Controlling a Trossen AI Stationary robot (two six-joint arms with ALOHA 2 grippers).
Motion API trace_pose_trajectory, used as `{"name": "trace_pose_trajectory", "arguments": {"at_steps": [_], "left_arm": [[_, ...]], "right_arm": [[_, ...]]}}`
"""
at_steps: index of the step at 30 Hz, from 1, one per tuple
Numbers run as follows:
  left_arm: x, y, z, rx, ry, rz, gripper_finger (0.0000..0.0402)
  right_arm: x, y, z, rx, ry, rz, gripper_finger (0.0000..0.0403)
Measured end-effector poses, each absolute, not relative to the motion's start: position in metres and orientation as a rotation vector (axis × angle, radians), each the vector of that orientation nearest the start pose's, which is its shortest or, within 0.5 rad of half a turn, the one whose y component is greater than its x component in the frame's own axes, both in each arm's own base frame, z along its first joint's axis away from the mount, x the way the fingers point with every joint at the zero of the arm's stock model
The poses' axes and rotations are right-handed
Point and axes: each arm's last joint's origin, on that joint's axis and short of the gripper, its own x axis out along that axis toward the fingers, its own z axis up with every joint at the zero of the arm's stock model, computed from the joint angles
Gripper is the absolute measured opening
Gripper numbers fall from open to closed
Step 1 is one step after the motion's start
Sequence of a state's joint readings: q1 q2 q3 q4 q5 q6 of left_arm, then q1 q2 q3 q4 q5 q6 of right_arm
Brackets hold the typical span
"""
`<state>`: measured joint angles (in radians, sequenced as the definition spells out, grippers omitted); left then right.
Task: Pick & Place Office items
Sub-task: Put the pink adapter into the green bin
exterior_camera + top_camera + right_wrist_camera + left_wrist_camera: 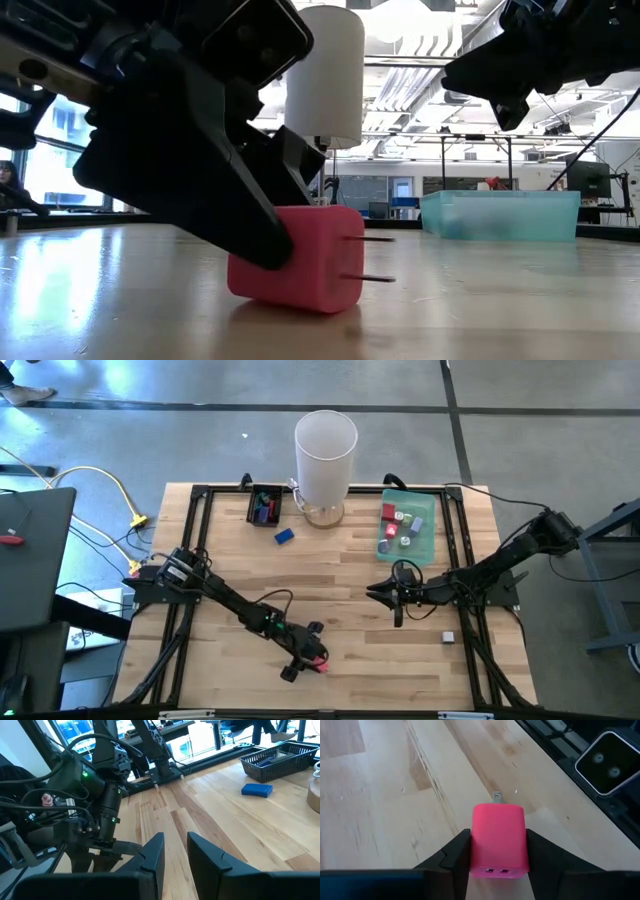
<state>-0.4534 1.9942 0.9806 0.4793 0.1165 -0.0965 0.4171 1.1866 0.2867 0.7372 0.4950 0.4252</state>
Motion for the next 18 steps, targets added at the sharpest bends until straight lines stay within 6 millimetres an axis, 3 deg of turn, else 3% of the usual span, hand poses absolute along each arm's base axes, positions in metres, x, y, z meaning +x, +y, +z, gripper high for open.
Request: {"name": "trace_pose_trajectory", "arguments": {"at_steps": [10,18], "left_arm": [[0.352,-0.172,0.121,-0.006,0.56,-0.501,0.0143],[0.347,-0.165,0.156,0.108,0.49,-0.373,0.0143]], "right_arm": [[0.2,0.074,0.179,0.359,0.127,-0.106,0.007],[0.2,0.076,0.18,0.432,0.132,-0.028,0.007]]}}
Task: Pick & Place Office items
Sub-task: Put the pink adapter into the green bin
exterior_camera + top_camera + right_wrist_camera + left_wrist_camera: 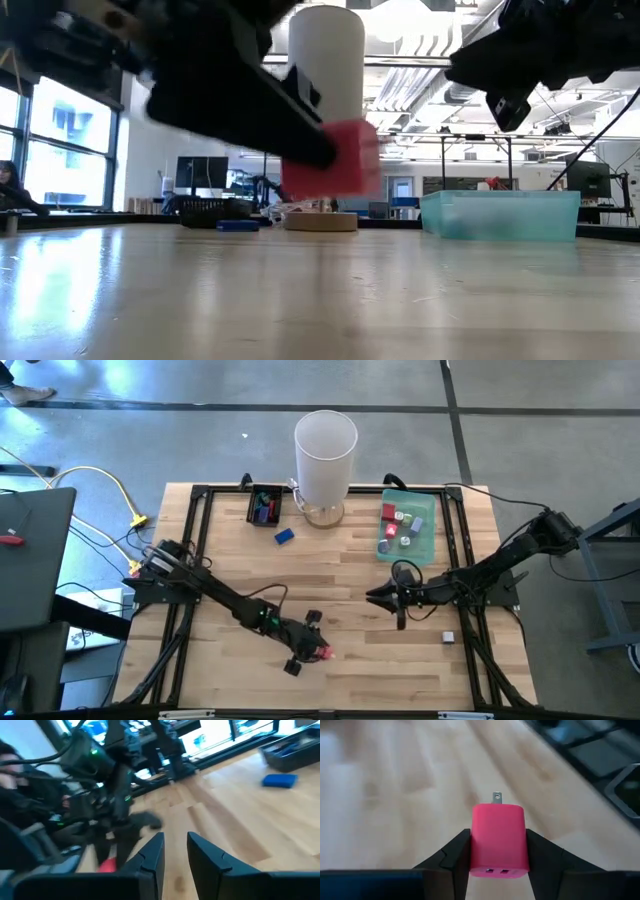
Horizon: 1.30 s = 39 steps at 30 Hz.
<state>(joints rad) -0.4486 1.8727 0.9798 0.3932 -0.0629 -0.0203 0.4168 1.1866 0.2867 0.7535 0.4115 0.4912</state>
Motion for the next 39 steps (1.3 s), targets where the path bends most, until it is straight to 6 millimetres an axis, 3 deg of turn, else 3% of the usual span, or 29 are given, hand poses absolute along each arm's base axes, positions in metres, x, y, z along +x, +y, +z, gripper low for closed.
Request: {"name": "trace_pose_trajectory", "arguments": {"at_steps": [9,17,21,31,35,39], "left_arm": [[0.329,-0.168,0.201,0.331,0.366,-0.111,0.0144],[0.324,-0.172,0.204,0.337,0.369,-0.1,0.0144],[0.324,-0.172,0.203,0.334,0.378,-0.09,0.0144],[0.325,-0.168,0.207,0.389,0.365,0.051,0.0144],[0.329,-0.164,0.211,0.362,0.351,0.131,0.0144],[0.332,-0.159,0.213,0.31,0.345,0.19,0.0144]], "right_arm": [[0.2,0.081,0.183,0.517,0.146,0.129,0.007],[0.205,0.087,0.176,0.531,0.139,0.152,0.0085],[0.212,0.087,0.169,0.584,0.129,0.14,0.0136],[0.229,0.08,0.16,0.703,0.128,0.197,0.0317],[0.246,0.087,0.163,0.699,0.127,0.198,0.0351],[0.265,0.094,0.165,0.7,0.123,0.209,0.0361]]}}
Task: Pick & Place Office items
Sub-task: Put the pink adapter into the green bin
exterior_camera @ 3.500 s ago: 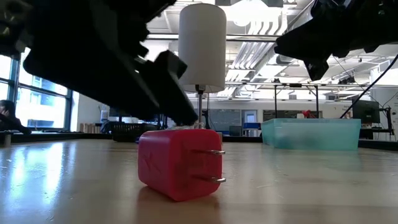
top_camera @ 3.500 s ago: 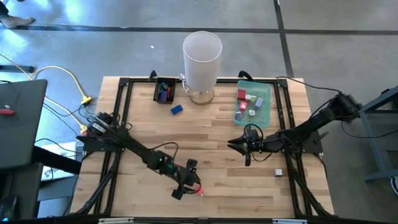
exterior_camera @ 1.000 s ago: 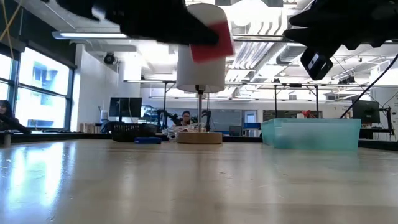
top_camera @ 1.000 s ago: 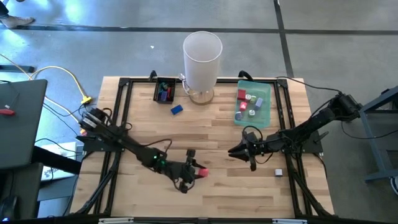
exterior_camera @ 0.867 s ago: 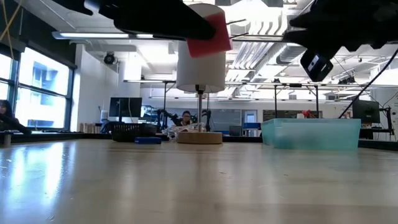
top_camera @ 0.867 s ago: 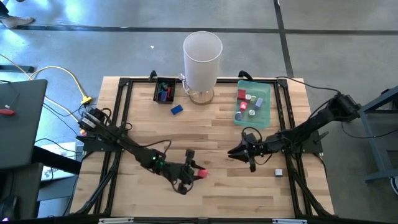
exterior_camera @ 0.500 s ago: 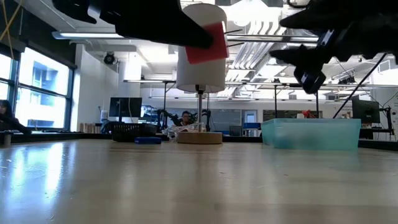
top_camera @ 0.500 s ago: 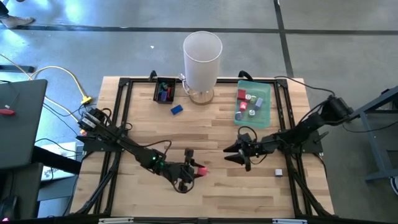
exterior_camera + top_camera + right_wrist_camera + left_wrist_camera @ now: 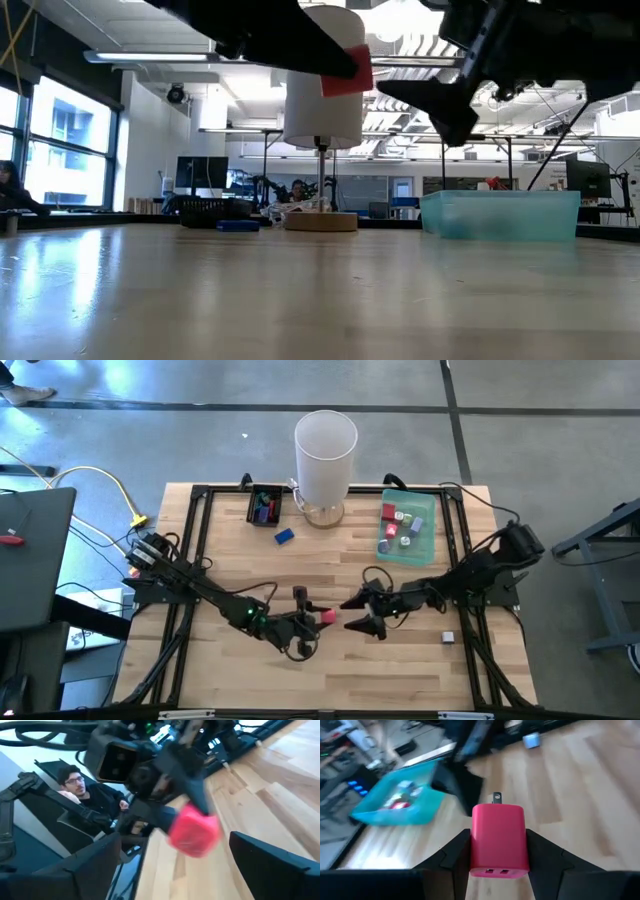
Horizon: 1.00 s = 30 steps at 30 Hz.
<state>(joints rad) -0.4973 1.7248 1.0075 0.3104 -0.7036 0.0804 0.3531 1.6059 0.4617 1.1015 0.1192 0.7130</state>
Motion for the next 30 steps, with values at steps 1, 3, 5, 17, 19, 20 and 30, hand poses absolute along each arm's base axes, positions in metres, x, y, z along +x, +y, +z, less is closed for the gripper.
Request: {"name": "trace_pose_trajectory", "arguments": {"at_steps": [1,3,5,17,19,20,30], "left_arm": [[0.332,-0.158,0.213,0.312,0.345,0.212,0.0144],[0.331,-0.157,0.213,0.328,0.344,0.239,0.0144],[0.33,-0.158,0.213,0.339,0.347,0.245,0.0144],[0.333,-0.151,0.212,0.333,0.351,0.28,0.0144],[0.335,-0.148,0.211,0.328,0.353,0.29,0.0144],[0.336,-0.146,0.211,0.322,0.353,0.291,0.0144],[0.334,-0.155,0.216,0.329,0.324,0.265,0.0144]], "right_arm": [[0.27,0.096,0.165,0.701,0.125,0.216,0.0361],[0.276,0.099,0.165,0.699,0.137,0.22,0.036],[0.281,0.1,0.166,0.695,0.153,0.213,0.0357],[0.29,0.098,0.167,0.742,0.161,0.031,0.0356],[0.29,0.098,0.166,0.744,0.159,0.018,0.0356],[0.29,0.098,0.166,0.748,0.16,0.017,0.0356],[0.289,0.098,0.161,0.742,0.216,0.013,0.0356]]}}
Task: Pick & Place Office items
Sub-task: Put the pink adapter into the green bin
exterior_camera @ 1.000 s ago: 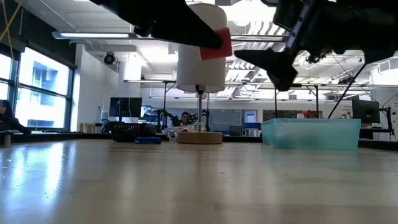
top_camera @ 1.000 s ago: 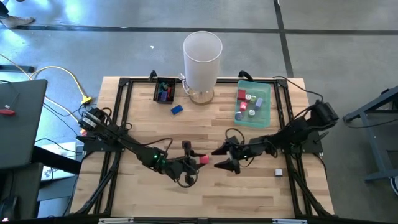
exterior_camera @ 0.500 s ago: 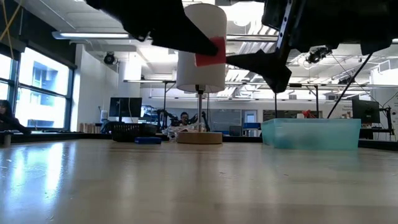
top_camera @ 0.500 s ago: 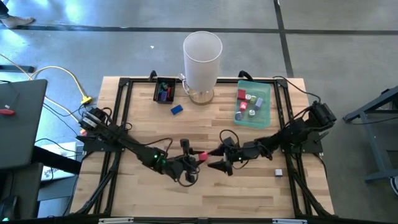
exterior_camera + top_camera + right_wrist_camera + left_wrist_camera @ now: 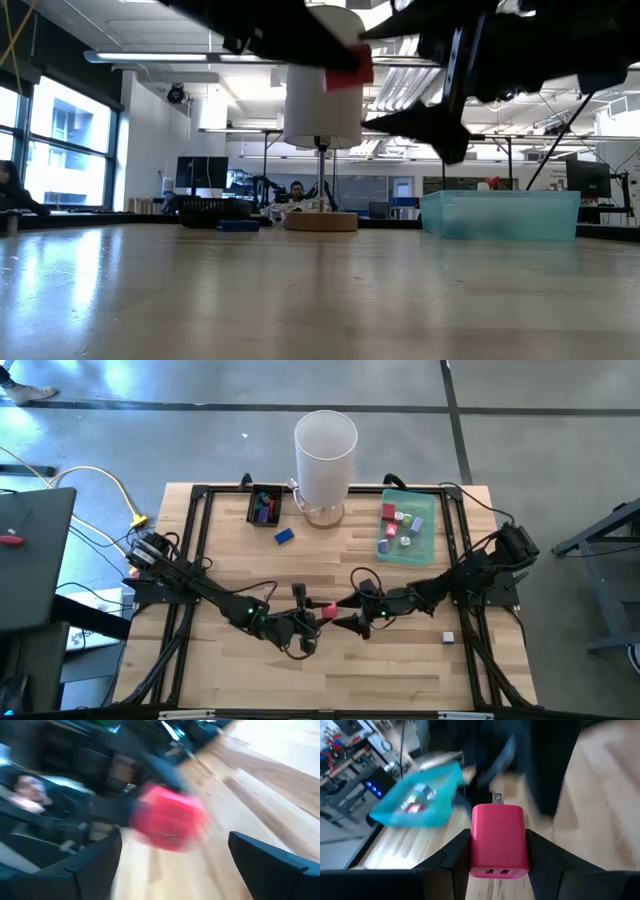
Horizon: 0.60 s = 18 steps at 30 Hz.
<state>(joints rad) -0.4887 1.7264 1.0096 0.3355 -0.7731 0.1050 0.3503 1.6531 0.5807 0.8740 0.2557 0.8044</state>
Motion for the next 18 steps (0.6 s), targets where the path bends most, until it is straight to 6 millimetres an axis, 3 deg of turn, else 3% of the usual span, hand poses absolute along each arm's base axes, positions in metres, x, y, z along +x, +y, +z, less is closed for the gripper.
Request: {"name": "trace_pose_trajectory", "arguments": {"at_steps": [9,18], "left_arm": [[0.329,-0.163,0.214,0.33,0.332,0.241,0.0144],[0.336,-0.15,0.214,0.264,0.338,0.215,0.0144]], "right_arm": [[0.291,0.094,0.161,0.75,0.22,0.016,0.0356],[0.291,0.092,0.163,0.754,0.187,-0.005,0.0356]]}}
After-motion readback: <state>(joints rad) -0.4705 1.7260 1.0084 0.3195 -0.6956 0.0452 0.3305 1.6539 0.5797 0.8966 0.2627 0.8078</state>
